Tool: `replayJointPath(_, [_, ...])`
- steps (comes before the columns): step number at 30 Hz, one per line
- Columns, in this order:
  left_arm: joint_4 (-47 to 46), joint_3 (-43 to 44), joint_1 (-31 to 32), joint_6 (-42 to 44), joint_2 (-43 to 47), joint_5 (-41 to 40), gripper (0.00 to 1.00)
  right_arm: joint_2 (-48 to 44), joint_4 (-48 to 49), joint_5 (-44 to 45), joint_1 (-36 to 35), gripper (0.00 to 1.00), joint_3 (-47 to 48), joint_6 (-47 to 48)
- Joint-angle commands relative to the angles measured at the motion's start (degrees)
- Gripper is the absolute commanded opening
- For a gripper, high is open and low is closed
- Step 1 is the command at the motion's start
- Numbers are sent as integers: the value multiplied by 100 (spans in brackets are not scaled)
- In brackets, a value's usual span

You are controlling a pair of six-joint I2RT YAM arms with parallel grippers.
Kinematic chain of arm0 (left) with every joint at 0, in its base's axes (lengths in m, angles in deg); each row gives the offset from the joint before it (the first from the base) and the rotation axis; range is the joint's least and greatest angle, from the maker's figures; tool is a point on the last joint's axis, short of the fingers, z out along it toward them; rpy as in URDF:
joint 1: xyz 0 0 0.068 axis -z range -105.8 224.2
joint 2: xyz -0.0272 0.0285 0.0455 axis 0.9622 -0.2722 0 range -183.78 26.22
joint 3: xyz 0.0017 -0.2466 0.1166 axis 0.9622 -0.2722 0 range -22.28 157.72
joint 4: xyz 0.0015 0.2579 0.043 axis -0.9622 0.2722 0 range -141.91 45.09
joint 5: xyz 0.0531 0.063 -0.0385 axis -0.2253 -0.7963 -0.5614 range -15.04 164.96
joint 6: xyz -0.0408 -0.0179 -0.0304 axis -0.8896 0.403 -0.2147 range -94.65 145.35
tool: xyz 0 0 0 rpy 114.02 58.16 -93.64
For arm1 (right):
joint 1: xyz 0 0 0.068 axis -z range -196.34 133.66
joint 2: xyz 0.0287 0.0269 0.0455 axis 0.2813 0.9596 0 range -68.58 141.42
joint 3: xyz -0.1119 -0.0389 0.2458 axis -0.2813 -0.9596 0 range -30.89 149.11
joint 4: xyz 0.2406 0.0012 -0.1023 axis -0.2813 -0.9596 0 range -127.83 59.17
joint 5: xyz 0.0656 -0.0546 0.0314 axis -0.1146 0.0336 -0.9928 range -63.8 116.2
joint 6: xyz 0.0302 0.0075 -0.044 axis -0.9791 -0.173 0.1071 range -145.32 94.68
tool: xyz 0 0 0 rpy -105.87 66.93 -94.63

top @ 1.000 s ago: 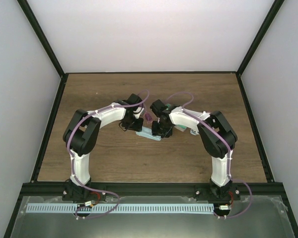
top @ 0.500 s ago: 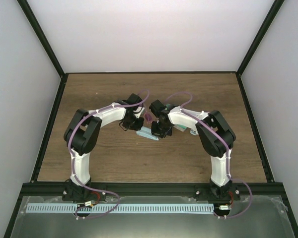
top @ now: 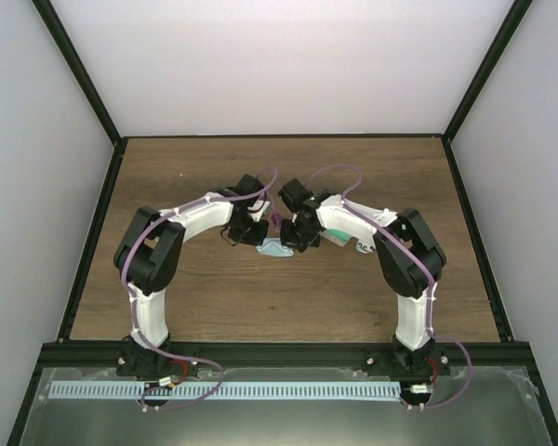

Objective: Organize the sunglasses
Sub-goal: Pick up the glasses cleaning cloth from the center of the board.

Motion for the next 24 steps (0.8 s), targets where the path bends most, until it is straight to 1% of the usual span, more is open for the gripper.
replayJointPath(1, [214,175,9,-75,426,98,4,-311,-135,59,-44,1,347,25])
replayJointPath(5, [363,522,13,-134,498,143,4,-403,-183,66,-39,1,438,34])
replayJointPath(13, [605,1283,11,-215,326,194,4,-701,-240,153,40,1,413,67])
replayJointPath(18, [701,1661,15,-286,192,290,4,-1045,-100,172,252,1,145,162])
replayJointPath(24, [719,2086,36,-437,-55,507,4,-1319,-167,203,572,1,58,392])
